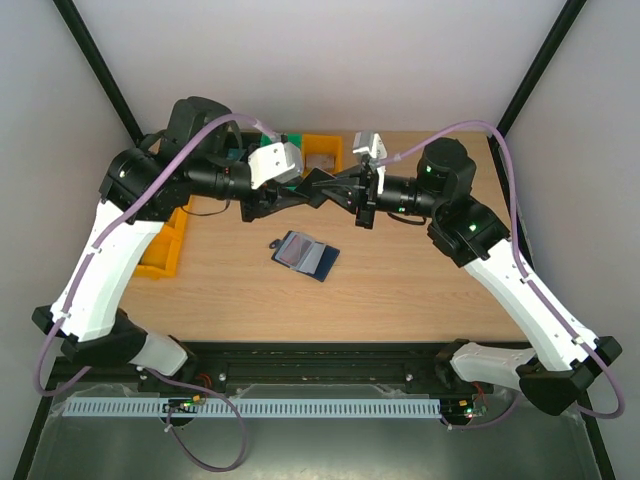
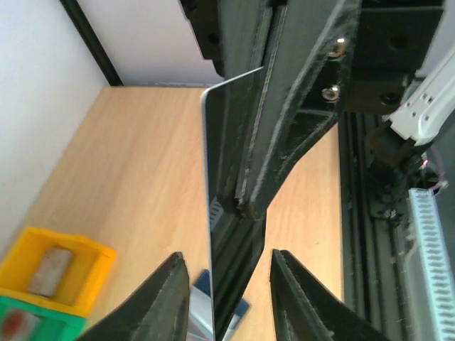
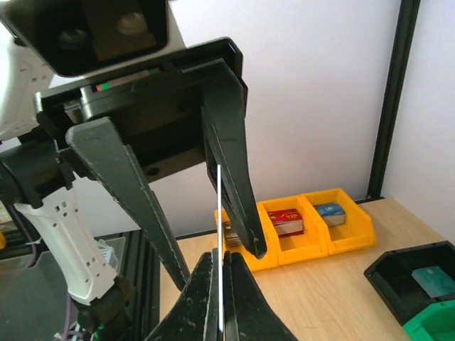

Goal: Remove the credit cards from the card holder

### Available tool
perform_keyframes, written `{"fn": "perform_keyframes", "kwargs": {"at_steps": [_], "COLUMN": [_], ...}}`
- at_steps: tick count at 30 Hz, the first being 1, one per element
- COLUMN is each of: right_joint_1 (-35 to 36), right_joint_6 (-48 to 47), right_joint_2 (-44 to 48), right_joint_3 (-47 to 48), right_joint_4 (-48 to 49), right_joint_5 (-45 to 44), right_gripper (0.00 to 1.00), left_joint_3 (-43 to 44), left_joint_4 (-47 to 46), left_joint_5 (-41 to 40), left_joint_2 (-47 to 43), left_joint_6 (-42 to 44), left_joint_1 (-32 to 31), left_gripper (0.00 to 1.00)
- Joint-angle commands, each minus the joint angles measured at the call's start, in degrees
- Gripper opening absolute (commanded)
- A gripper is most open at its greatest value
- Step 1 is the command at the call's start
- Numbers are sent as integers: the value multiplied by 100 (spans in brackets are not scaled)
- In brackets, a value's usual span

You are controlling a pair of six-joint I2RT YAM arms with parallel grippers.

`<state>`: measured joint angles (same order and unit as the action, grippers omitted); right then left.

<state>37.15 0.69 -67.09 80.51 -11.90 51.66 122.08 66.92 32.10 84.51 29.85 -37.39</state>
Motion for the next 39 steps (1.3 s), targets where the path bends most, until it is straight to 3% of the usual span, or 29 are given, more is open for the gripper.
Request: {"fn": "perform_keyframes", "kwargs": {"at_steps": [1, 8, 11, 12, 13, 15, 16, 20, 22, 25, 31, 34, 39], "right_joint_1": [12, 12, 12, 12, 12, -11, -28, -134, -186, -199, -215, -217, -217], "right_joint_6": [108, 119, 120, 204, 334, 535, 670, 1112, 1249, 1296, 1279, 1208, 1195], "right_joint_2": [64, 36, 136, 191, 242, 270, 244, 79, 12, -85, -57, -37, -181], "right_joint_3": [-1, -55, -171, -224, -297, -360, -354, -336, -349, -345, -446, -509, -449], "right_joint_4": [212, 219, 266, 343, 421, 450, 428, 314, 221, 60, -51, -58, -66], "right_joint_5": [390, 464, 273, 40, -256, -888, -1151, -2478, -3208, -4075, -4366, -4352, -4179], "right_gripper": [2, 2, 2, 12, 42, 91, 100, 99, 99, 99, 99, 99, 99], "left_joint_3": [-276, -356, -367, -361, -356, -357, -384, -1001, -1833, -3406, -4807, -5548, -6374], "left_joint_4": [-229, -283, -276, -275, -250, -76, 71, 470, 260, -523, -1546, -2312, -3061], "left_joint_5": [148, 323, 306, 131, -214, -1106, -1601, -2982, -3676, -5576, -7805, -8296, -8170], "left_joint_2": [-232, -189, -213, -225, -216, -113, -51, -20, -272, -612, -553, -796, -531], "left_joint_6": [-101, -224, -290, -325, -401, -509, -533, -649, -480, -41, 109, 421, 530], "left_joint_1": [-36, -41, -41, -41, -35, -21, -3, 356, 652, 1178, 3075, 3759, 4467], "left_gripper": [28, 3, 2, 2, 2, 2, 2, 2, 2, 2, 2, 2, 2]}}
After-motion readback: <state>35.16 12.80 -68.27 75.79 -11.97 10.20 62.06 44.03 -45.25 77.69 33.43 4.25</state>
